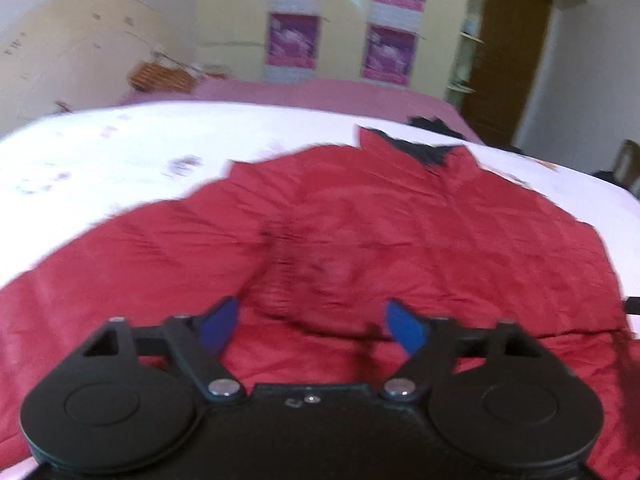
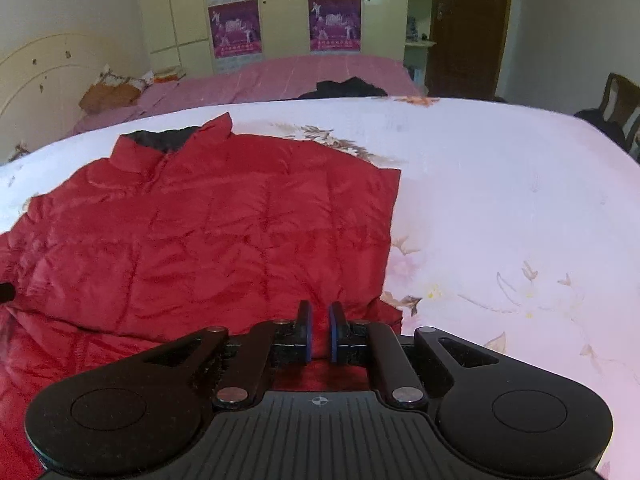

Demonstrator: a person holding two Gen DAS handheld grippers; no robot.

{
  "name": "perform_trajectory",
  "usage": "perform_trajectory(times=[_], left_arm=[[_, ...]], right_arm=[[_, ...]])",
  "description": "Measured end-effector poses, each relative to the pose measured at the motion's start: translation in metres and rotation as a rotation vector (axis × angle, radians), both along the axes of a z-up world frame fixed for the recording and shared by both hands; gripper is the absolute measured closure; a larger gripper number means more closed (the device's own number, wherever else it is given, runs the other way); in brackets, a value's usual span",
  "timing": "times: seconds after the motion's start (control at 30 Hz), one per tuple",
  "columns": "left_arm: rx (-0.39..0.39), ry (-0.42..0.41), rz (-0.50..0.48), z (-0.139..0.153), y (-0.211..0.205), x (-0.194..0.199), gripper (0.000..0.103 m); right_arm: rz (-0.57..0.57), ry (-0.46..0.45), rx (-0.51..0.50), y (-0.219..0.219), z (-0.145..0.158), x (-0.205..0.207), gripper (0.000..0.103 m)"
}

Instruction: Fold large clothes

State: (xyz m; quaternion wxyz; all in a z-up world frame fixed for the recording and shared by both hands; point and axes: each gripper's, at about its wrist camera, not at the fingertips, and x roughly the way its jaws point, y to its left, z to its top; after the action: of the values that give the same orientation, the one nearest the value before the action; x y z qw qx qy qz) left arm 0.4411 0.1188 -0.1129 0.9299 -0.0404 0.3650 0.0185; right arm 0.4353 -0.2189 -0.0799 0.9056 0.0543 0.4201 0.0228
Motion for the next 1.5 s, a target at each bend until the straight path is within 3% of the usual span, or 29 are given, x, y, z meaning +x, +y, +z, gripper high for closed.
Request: perform_trajectory(times=[0.3,0.33,0.37,0.4,0.53,0.73,0.8,0.97,1.07,1.13,1.3,1.37,1.43,1.47,1.5], left_arm=[[-0.015,0.038,0.160,0.003,0.048,-0.056,0.022],[-0.014,0.039,0.185,0.003,0.054,-0.064,0.022],[-0.017,0.040,0.202,0.004,0.060,-0.070,0.022],[-0.021,0.042,0.222,0.005,0.066,-0.076,0.022],[-0.054,0.050,0.318,0.004,0.091,-0.105,0.022],[-0.140,0.054,0.498,-0.003,0.132,-0.153,0.024],[-0.163,0.053,0.549,-0.006,0.143,-0.164,0.024],[-0.187,0.037,0.617,-0.005,0.158,-0.181,0.025],[-0.241,0.001,0.689,-0.007,0.170,-0.193,0.026],[-0.301,-0.043,0.743,-0.008,0.181,-0.202,0.027],[-0.610,-0.252,0.951,-0.024,0.213,-0.234,0.029],[-0.684,-0.310,1.013,-0.029,0.223,-0.239,0.032],[-0.715,-0.339,1.051,-0.031,0.231,-0.238,0.041],[-0.720,-0.338,1.054,-0.032,0.236,-0.235,0.063],[-0.724,-0.327,1.050,-0.033,0.242,-0.232,0.094]], right_arm=[[0.020,-0.030,-0.007,0.022,0.003,-0.003,0.092],[0.026,-0.042,-0.017,0.027,0.003,-0.004,0.079],[0.028,-0.072,-0.023,0.031,0.005,-0.006,0.030],[0.035,-0.125,-0.023,0.035,0.007,-0.011,0.014],[0.081,-0.157,-0.034,0.049,0.011,-0.012,0.014],[0.063,-0.153,-0.020,0.050,0.007,-0.007,0.015],[0.067,-0.151,-0.019,0.047,0.006,-0.007,0.029],[0.054,-0.134,-0.010,0.040,0.003,-0.007,0.030],[0.064,-0.128,-0.011,0.039,0.002,-0.007,0.030],[0.067,-0.124,-0.010,0.039,0.001,-0.008,0.030],[0.074,-0.120,-0.011,0.043,0.001,-0.008,0.030],[0.079,-0.127,-0.015,0.046,0.003,-0.008,0.030],[0.081,-0.131,-0.018,0.047,0.005,-0.008,0.030],[0.082,-0.133,-0.019,0.048,0.006,-0.008,0.030],[0.082,-0.134,-0.021,0.049,0.006,-0.008,0.030]])
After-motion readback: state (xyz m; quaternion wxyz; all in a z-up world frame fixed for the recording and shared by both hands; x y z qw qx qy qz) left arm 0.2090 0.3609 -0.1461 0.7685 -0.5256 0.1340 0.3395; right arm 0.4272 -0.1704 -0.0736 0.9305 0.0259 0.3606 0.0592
